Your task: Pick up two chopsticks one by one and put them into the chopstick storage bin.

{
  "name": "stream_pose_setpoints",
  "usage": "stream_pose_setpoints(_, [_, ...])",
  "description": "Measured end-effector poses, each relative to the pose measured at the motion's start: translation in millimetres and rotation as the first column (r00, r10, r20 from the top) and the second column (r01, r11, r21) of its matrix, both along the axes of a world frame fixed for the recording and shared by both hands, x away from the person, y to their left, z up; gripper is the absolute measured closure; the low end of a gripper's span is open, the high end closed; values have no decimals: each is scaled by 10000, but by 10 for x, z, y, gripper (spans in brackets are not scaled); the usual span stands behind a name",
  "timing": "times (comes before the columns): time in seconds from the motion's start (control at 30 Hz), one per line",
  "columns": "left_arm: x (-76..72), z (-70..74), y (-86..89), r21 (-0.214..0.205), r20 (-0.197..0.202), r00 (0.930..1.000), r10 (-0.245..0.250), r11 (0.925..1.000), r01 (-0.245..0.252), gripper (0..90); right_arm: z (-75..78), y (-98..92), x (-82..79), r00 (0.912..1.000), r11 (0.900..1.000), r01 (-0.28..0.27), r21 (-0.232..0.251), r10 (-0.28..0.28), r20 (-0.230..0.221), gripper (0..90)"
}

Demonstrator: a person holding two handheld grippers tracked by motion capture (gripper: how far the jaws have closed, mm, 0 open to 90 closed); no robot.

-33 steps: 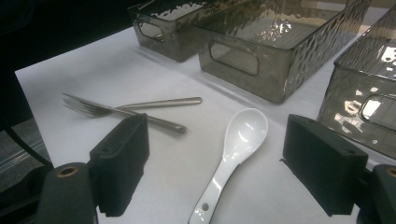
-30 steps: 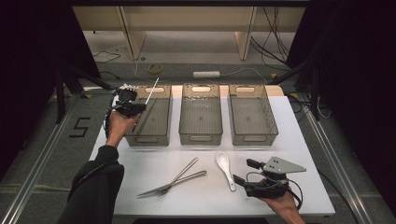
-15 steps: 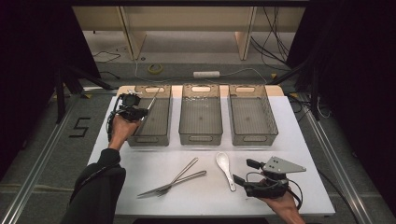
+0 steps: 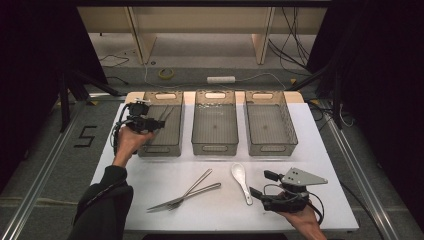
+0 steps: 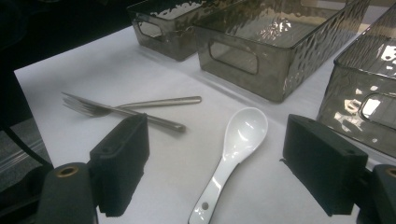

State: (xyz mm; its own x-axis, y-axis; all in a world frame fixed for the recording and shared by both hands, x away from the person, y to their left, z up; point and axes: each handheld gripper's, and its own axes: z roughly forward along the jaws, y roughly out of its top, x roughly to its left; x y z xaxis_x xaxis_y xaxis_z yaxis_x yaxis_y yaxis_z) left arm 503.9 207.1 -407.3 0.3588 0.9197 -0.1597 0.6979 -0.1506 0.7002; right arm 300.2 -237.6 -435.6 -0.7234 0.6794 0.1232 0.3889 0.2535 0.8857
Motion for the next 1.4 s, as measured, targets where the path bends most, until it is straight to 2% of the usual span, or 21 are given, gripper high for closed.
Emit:
stream_pose_setpoints(0.1, [-128, 31, -6, -270, 218, 9995, -222, 9994, 227, 357, -3, 6, 3, 10000, 9999, 14, -103, -15, -90, 237])
stream_pose_setpoints(0.13, [-161, 44, -11, -201, 191, 9992, -348, 9992, 352, 337, -2, 9, 4, 9999, 9999, 46, -104, -47, -117, 238])
stream_pose_setpoints(0.2, [-219, 67, 2, -296, 354, 9989, -300, 9991, 311, 311, -1, 11, 3, 9999, 9999, 38, -148, -40, -133, 238])
stream_pose_setpoints(0.23, [-283, 93, 22, -639, 473, 9983, -333, 9973, 363, 301, 0, 10, 2, 9999, 9998, 49, -180, -51, -111, 238])
stream_pose_setpoints(0.3, [-312, 107, 27, -671, 557, 9979, -335, 9971, 372, 278, -1, 12, 10, 9999, 9996, 117, -254, -119, -96, 239])
stream_pose_setpoints(0.37, [-404, 125, 25, -984, 774, 9958, -482, 9936, 557, 257, -6, 16, 19, 9996, 9992, 191, -364, -199, -210, 239])
stream_pose_setpoints(0.4, [-404, 125, 25, -984, 774, 9958, -482, 9936, 557, 245, -4, 18, 19, 9994, 9986, 238, -464, -249, -229, 239])
stream_pose_setpoints(0.47, [-463, 121, 4, -1188, 856, 9944, -615, 9903, 715, 230, 1, 28, 25, 9994, 9975, 282, -644, -295, -192, 239])
stream_pose_setpoints(0.5, [-527, 110, -26, -1345, 1068, 9909, -823, 9862, 964, 226, 4, 34, 31, 9992, 9974, 300, -662, -317, -247, 240])
stream_pose_setpoints(0.57, [-559, 101, -42, -1467, 1182, 9888, -912, 9833, 1082, 225, 11, 50, 40, 9988, 9966, 338, -751, -363, -323, 238])
stream_pose_setpoints(0.6, [-622, 77, -69, -1605, 1367, 9850, -1051, 9789, 1267, 223, 17, 58, 43, 9986, 9955, 378, -865, -408, -334, 238])
stream_pose_setpoints(0.73, [-767, 35, -128, -1514, 1688, 9755, -1409, 9743, 1669, 205, 35, 110, 65, 9981, 9912, 352, -1280, -415, -464, 239])
stream_pose_setpoints(0.77, [-767, 35, -128, -1514, 1688, 9755, -1409, 9743, 1669, 203, 39, 128, 74, 9980, 9898, 340, -1380, -411, -490, 239])
stream_pose_setpoints(0.8, [-838, 28, -155, -1452, 1903, 9698, -1526, 9726, 1816, 197, 44, 148, 81, 9975, 9875, 368, -1531, -456, -543, 239])
stream_pose_setpoints(0.87, [-914, 24, -173, -1579, 2171, 9634, -1575, 9682, 1938, 196, 42, 189, 99, 9970, 9816, 351, -1874, -473, -610, 238])
stream_pose_setpoints(0.93, [-989, 19, -204, -1594, 2319, 9580, -1686, 9650, 2084, 194, 32, 228, 123, 9958, 9770, 318, -2106, -490, -768, 239])
stream_pose_setpoints(0.97, [-989, 19, -204, -1594, 2319, 9580, -1686, 9650, 2084, 193, 26, 248, 136, 9955, 9744, 279, -2232, -474, -824, 239])
stream_pose_setpoints(1.0, [-1057, 16, -235, -1495, 2501, 9513, -1804, 9635, 2220, 193, 19, 269, 148, 9950, 9730, 230, -2299, -445, -889, 239])
stream_pose_setpoints(1.2, [-1175, 2, -278, -1539, 2499, 9474, -1998, 9579, 2426, 187, -15, 359, 205, 9925, 9645, 34, -2642, -356, -1172, 252])
stream_pose_setpoints(1.37, [-1270, -36, -315, -1365, 2642, 9393, -2191, 9556, 2613, 186, -72, 420, 273, 9862, 9556, -202, -2939, -293, -1632, 256])
stream_pose_setpoints(1.4, [-1289, -43, -324, -1263, 2715, 9358, -2249, 9556, 2663, 185, -78, 428, 278, 9857, 9527, -268, -3027, -251, -1663, 258])
